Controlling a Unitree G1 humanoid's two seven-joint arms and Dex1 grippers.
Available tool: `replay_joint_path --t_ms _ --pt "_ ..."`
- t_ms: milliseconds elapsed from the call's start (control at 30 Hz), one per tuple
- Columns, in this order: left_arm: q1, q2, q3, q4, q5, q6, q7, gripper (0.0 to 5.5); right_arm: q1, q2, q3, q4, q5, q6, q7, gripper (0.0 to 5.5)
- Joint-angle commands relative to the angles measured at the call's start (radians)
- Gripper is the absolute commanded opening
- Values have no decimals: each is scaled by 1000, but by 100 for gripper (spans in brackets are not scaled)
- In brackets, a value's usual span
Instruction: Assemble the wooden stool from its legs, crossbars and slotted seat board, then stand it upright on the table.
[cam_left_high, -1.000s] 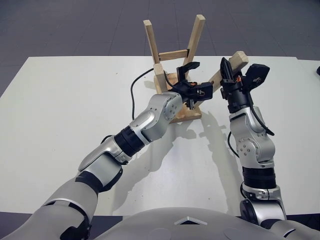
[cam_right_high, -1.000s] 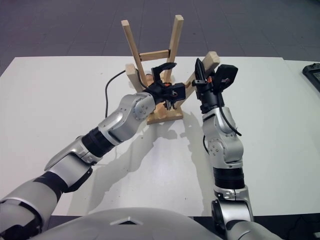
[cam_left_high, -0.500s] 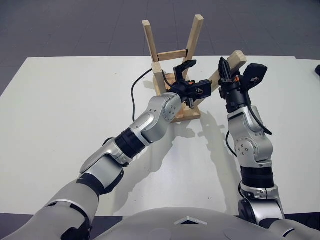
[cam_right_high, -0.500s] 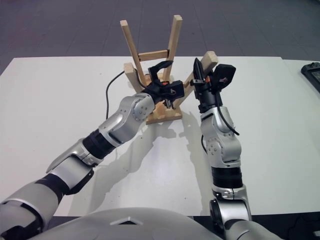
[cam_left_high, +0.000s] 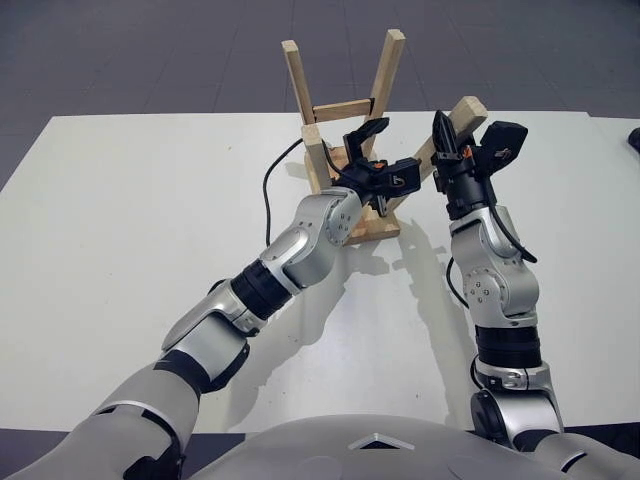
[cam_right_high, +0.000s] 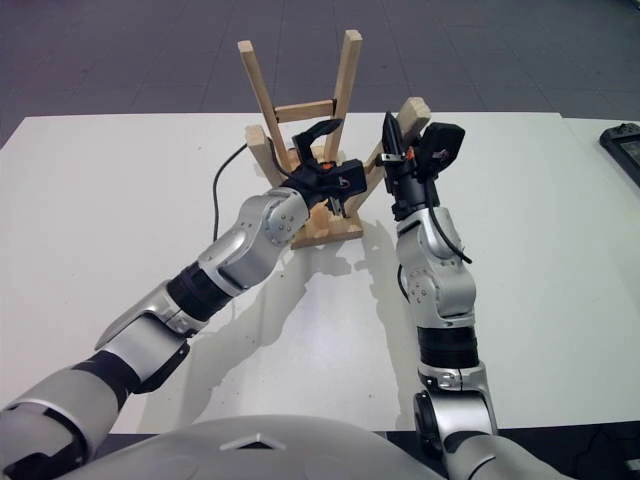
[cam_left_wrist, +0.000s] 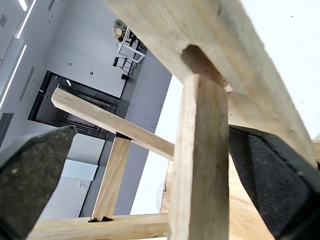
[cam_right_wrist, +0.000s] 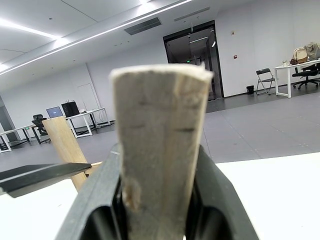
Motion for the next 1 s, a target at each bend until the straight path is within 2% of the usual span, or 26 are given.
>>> replay_joint_path --t_ms 33,633,1000 --pt "2 15 71 -7 51 10 53 540 166 20 86 220 -68 238 -6 101" --pt "9 -14 105 -38 47 0 114 540 174 10 94 284 -120 247 -1 101" --pt "18 -17 99 -27 56 -3 107 540 197 -55 192 292 -229 261 48 101"
